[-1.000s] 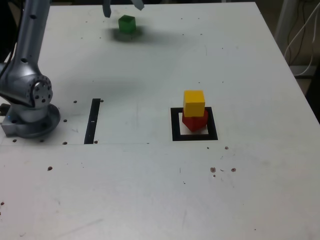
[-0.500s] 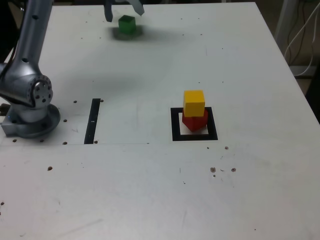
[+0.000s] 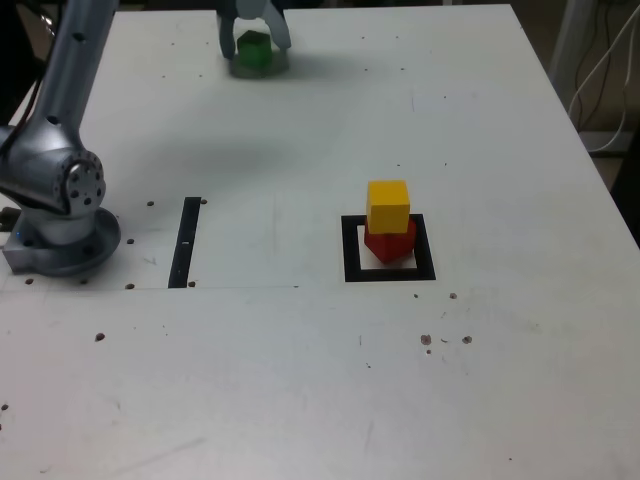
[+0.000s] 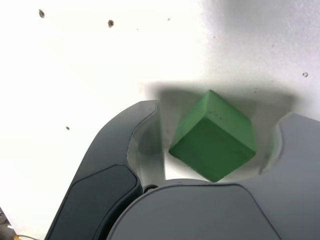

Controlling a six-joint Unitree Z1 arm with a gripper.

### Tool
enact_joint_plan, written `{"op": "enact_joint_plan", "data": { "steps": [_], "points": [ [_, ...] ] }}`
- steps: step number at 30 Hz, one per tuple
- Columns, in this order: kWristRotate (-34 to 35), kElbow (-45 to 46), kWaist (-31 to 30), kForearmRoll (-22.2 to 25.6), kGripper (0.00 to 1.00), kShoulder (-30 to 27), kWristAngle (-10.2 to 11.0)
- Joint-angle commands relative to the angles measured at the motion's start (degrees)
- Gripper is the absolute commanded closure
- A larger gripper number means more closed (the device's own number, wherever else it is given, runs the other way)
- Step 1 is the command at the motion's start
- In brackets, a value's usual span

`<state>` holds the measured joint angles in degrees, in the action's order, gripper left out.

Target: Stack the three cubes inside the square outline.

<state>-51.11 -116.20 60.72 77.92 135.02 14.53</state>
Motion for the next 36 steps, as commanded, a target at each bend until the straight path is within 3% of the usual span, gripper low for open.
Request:
{"op": "enact_joint_plan", "data": {
  "steps": [1, 9, 19, 36],
  "points": [
    [0.15, -0.78, -0.11, 0.21, 0.44, 0.31, 0.05],
    [0.39, -1.64, -0.08, 0.45, 0.65, 0.60, -0.08],
    [2.09, -1.00, -0.07, 0.34, 0.81, 0.99, -0.53],
    [3.56, -2.54, -0.14, 2.64, 0.89, -1.50, -1.13]
  ]
}}
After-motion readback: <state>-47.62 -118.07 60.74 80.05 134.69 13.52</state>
